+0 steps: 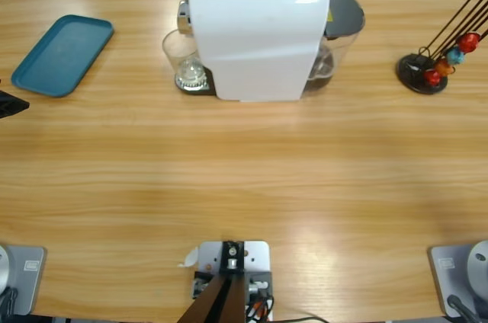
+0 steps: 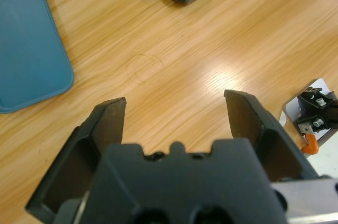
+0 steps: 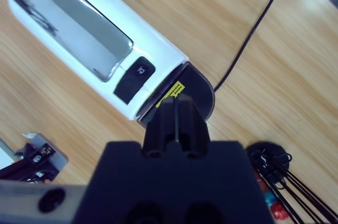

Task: Pour coffee

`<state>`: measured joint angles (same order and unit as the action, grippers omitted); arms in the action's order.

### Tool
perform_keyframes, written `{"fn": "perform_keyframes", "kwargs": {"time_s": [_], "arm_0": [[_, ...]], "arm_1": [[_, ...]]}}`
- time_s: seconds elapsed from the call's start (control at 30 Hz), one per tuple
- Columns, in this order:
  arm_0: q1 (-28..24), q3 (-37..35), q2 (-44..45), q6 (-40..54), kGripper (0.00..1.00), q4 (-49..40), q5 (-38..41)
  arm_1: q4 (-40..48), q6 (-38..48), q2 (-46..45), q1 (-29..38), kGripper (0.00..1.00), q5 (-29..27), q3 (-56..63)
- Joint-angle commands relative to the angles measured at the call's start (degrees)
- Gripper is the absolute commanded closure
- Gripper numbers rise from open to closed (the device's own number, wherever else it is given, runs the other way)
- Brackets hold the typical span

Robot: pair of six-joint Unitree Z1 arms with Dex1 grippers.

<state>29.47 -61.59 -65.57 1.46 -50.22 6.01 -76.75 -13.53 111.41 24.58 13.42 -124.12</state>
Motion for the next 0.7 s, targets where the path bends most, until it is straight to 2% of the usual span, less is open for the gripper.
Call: {"fn": "perform_keyframes", "kwargs": {"time_s": [0.03, 0.33, 0.7], "arm_0": [[-0.6, 1.2, -2.2, -0.6, 0.188, 0.3, -0.8], [-0.6, 1.2, -2.3, -0.6, 0.188, 0.3, -0.8], [-0.6, 1.2, -2.3, -0.6, 0.188, 0.0, -0.8]], "arm_1": [[-2.4, -1.1, 6.5, 3.2, 1.0, -0.8, -2.9], [-5.6, -1.7, 7.4, 6.4, 1.0, -3.7, -7.5], [-5.9, -1.7, 8.7, 7.5, 1.0, -4.0, -9.6]]}}
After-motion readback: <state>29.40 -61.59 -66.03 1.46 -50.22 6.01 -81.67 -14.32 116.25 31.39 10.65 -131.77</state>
